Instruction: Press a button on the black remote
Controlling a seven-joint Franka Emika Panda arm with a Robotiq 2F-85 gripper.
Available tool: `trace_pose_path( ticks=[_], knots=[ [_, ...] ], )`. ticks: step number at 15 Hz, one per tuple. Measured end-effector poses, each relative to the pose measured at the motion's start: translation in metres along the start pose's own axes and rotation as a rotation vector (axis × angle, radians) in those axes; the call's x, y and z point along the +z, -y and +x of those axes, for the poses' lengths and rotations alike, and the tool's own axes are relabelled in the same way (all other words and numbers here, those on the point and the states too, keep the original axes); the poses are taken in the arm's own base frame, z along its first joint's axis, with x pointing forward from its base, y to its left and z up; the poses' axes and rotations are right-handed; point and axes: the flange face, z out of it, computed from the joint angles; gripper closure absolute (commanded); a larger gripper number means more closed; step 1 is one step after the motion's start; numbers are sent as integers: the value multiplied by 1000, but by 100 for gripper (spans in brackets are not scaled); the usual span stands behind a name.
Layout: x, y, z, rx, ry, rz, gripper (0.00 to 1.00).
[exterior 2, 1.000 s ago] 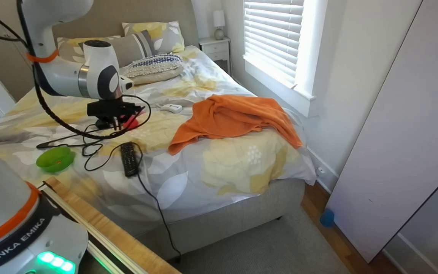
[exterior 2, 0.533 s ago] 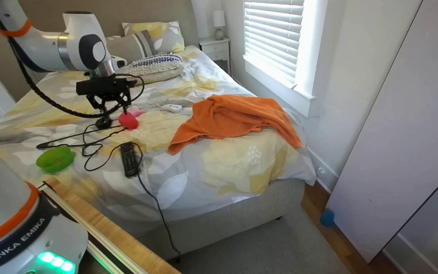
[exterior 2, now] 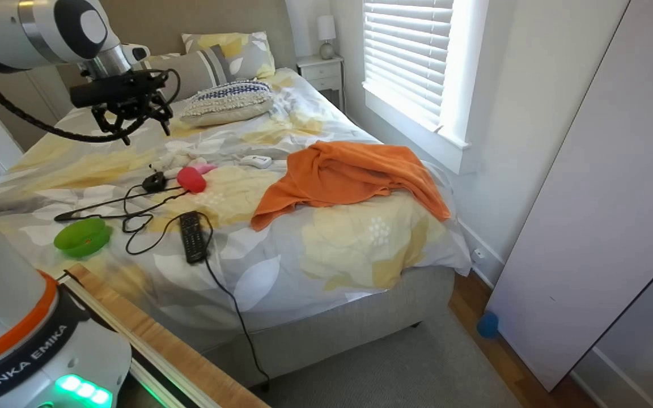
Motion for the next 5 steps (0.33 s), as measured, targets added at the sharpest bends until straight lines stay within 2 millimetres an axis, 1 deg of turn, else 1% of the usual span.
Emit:
trace_pose_path(
  ticks=[2, 5],
  knots=[
    [-11, 4, 2, -16, -19, -20, 0],
    [-14, 4, 0, -17, -21, -27, 0]
  ],
)
